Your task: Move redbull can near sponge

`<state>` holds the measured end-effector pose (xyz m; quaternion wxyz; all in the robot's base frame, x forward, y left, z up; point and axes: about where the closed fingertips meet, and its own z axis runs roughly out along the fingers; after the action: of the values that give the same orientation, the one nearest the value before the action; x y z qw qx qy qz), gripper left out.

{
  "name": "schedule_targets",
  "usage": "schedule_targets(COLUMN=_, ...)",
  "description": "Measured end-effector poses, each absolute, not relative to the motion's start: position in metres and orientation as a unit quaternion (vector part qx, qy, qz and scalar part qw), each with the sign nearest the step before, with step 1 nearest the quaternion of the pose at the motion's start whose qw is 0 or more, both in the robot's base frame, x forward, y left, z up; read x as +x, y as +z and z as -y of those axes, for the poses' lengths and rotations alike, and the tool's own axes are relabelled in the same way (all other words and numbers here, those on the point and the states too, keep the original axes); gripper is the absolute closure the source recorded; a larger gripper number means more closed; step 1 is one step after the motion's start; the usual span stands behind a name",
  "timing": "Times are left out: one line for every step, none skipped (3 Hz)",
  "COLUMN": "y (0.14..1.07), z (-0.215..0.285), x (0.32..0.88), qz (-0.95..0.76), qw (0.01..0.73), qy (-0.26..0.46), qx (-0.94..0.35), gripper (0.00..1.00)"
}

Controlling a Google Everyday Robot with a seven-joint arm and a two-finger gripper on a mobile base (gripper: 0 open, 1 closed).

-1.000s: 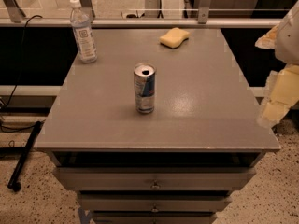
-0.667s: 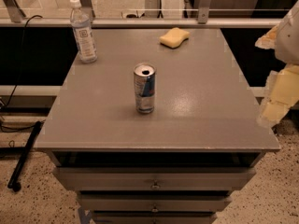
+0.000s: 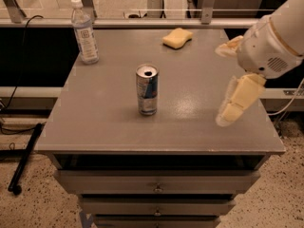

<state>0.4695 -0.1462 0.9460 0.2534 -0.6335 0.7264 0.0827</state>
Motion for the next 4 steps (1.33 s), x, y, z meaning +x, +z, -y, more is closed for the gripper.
schedule_targets(y=0.932, z=0.096, x=0.483, qz=-0.679, qw=0.308, qy=0.17, qx=-0.644, gripper=0.0)
schedule_targets(y=0.928, z=0.049, x=0.49, qz=-0.631, qw=0.354, qy=0.236, qx=-0.649, gripper=0.0)
schedule_targets(y=0.92, z=0.02, x=0.503, qz=-0.598, qw=0.389, qy=0.278, qx=-0.644, gripper=0.0)
schedule_targets(y=0.908, z=0.0, x=0.514, qz=-0.581, qw=0.407, qy=0.312, qx=-0.632, gripper=0.0)
